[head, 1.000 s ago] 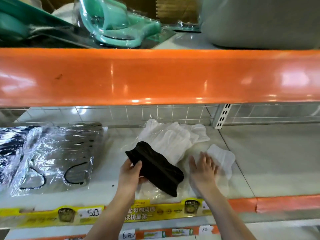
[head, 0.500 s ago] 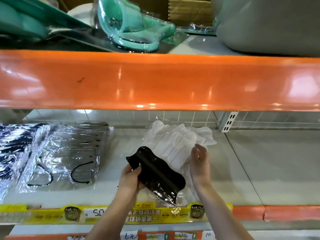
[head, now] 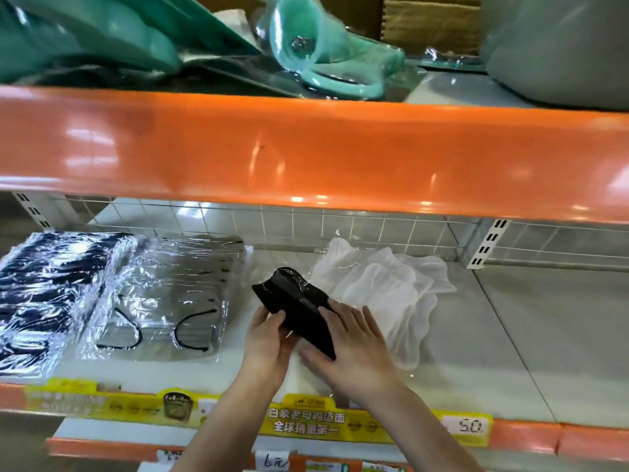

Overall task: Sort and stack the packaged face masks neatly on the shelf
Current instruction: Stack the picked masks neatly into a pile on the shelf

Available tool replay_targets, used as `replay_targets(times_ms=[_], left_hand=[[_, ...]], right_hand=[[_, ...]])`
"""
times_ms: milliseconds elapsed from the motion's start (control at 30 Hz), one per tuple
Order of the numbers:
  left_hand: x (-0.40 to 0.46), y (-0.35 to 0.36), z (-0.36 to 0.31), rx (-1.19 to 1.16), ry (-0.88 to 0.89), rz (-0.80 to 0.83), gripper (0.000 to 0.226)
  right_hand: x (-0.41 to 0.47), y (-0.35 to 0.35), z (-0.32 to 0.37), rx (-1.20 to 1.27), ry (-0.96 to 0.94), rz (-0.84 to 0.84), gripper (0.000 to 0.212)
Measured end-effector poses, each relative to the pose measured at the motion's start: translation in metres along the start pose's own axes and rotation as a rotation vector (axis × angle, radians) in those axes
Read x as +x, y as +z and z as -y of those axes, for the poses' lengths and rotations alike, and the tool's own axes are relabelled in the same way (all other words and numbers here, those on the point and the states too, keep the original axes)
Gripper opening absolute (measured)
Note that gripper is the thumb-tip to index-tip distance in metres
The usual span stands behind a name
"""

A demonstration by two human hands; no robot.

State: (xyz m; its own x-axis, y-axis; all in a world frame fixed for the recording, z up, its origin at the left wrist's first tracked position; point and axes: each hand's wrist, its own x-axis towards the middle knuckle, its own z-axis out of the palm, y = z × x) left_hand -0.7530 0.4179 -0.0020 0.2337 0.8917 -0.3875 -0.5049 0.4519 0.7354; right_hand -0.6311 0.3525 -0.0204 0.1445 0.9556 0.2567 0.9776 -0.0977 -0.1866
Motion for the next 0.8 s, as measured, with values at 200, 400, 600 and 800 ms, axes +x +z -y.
replay_targets(times_ms=[200,400,600,800], left_hand=[[0.005,-0.016,-0.018,0.41,0.354,-0.007,0.049],[0.018,-0.063,-0.06,1.553,1.423,0.161,0.046],[0.021,-0.103,-0.099,1.626,1.381,0.21,0.036],[0.026,-0.166,-0.155,1.666,1.346,0.106,0.04]], right_hand=[[0.019,0.004,0.031,0.095,-0.025,-0.104,0.057],[0.035,0.003,0.07,0.12,-0.052,-0.297,0.049],[0.049,0.013,0.121,0.095,-0.137,-0.341,0.051],[0.067,0.04,0.187,0.102,-0.282,-0.245,0.059]])
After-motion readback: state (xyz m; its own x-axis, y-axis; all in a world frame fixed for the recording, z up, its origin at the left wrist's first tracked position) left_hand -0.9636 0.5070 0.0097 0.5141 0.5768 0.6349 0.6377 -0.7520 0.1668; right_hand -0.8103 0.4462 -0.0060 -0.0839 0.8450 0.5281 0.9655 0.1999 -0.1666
